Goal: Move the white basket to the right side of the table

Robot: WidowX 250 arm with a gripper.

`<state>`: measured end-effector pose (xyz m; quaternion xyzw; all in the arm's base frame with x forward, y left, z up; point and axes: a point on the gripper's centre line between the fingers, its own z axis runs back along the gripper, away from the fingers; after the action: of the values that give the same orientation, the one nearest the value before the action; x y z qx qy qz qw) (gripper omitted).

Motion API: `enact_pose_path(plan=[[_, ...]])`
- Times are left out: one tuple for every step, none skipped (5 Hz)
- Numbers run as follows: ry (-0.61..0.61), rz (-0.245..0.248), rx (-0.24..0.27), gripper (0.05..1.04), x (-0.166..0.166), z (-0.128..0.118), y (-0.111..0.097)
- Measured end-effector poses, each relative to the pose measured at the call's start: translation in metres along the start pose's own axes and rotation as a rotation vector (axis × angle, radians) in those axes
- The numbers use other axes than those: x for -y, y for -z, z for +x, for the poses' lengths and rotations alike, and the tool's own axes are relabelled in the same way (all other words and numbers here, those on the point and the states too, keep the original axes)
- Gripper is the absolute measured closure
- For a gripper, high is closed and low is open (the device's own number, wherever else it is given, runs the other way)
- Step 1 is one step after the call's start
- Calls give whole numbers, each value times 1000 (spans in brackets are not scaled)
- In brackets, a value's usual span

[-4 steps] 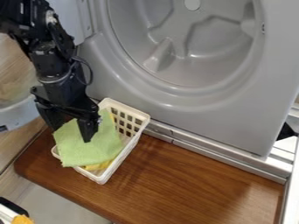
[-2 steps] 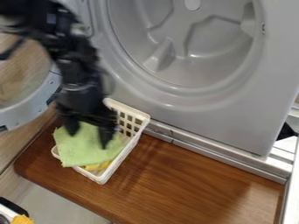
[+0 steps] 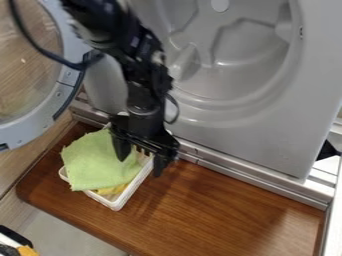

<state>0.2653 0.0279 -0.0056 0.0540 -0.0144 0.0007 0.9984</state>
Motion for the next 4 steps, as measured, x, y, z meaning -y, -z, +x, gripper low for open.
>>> enact_pose_path(plan=[[-3,42,-8,82,3,2,7],[-5,59,-7,83,1,6,11],[6,65,-21,95,0,8,17],[18,63,-46,188,0,9,29]])
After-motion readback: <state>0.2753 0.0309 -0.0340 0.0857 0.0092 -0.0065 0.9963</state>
